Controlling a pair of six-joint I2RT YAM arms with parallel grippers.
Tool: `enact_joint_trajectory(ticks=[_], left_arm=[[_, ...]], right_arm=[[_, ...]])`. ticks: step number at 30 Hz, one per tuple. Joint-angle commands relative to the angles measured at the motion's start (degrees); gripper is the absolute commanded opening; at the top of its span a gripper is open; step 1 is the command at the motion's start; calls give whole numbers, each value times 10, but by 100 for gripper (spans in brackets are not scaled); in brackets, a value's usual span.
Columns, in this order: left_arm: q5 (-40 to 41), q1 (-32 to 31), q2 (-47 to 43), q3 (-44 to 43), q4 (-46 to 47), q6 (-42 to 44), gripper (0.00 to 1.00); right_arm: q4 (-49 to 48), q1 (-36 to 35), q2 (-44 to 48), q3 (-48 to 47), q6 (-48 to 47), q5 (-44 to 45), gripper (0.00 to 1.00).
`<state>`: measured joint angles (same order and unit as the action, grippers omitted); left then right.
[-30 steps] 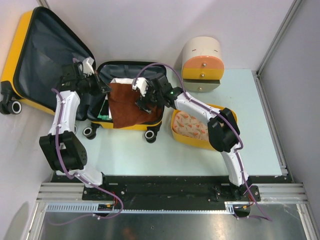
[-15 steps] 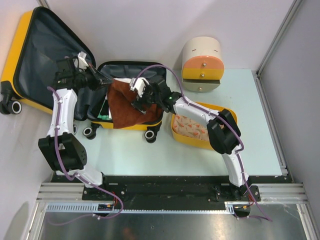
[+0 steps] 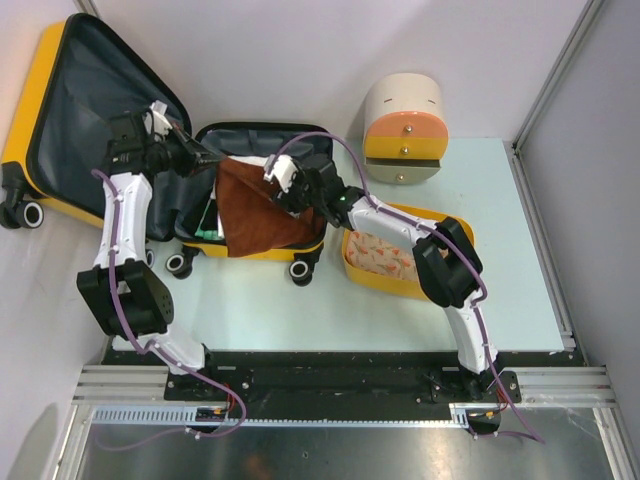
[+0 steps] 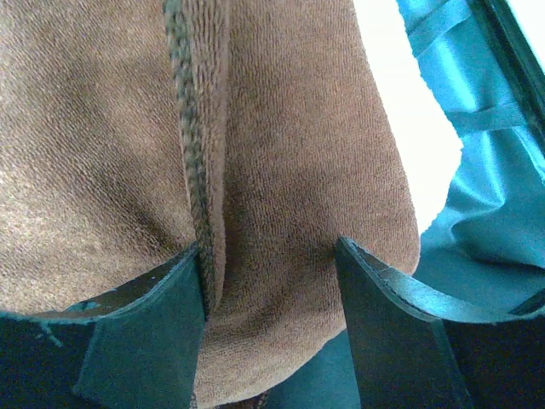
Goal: Open, take out, and arrange the luggage
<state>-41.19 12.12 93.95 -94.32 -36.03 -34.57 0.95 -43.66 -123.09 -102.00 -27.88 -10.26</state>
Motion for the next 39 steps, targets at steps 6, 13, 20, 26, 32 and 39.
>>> enact_joint_trajectory(ticks=[6,13,20,26,32,39], left_arm=[[-16,14,6,-39,18,-9,0],[-15,15,2,-31,18,-6,0],[-17,15,-28,-3,18,10,0],[-20,15,-113,113,18,55,0],[-15,15,-204,273,16,104,0],[28,15,-234,376,15,153,0]], right_arm=[[12,22,58,51,-11,-33,65],[19,5,77,85,-32,-24,56],[19,12,90,72,-51,9,9],[43,30,125,84,-93,-9,0],[79,54,148,122,-147,-54,0],[120,37,133,134,-162,-100,0]])
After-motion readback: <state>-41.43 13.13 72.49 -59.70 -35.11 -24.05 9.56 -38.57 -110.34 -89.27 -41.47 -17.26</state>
